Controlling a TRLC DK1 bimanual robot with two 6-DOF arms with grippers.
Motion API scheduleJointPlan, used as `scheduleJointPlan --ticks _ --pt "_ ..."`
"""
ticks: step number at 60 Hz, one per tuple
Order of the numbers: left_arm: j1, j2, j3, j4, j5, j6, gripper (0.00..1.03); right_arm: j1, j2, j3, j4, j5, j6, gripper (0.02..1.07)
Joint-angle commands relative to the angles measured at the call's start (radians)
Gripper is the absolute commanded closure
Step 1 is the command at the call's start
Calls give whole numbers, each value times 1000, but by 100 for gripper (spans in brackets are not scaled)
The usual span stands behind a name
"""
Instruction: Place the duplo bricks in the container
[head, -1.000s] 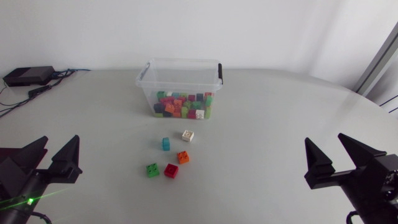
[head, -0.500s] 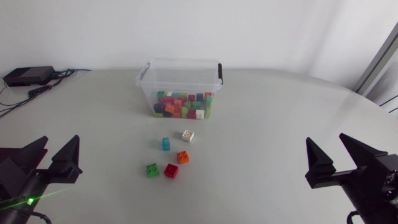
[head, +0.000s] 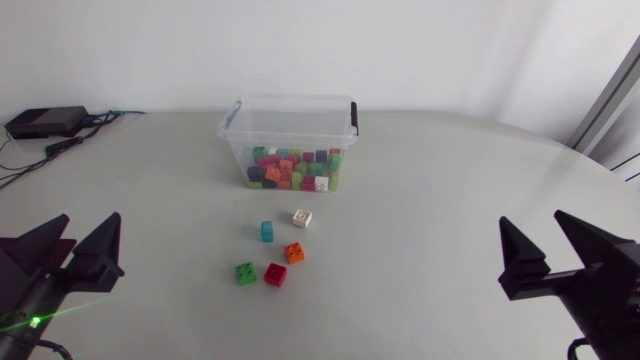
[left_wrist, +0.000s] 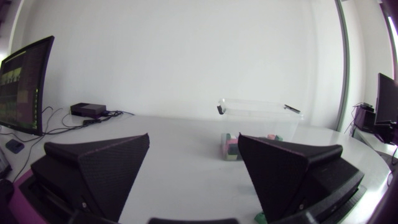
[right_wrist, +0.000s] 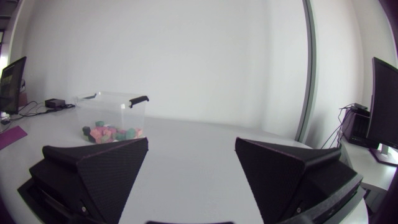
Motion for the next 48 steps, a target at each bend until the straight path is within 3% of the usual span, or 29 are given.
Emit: scheduleJointPlan --ticks 1,14,33,48 --pt "-2 42 95 -12 2 -14 4 -4 17 78 -14 9 18 6" --pt "-19 254 243 -24 2 -15 4 9 175 206 -23 9 25 6" --pt "-107 553 416 -65 -1 -33 6 10 429 361 -23 9 27 6" --pt "-150 845 585 -234 -19 2 7 12 574 394 -46 1 27 6"
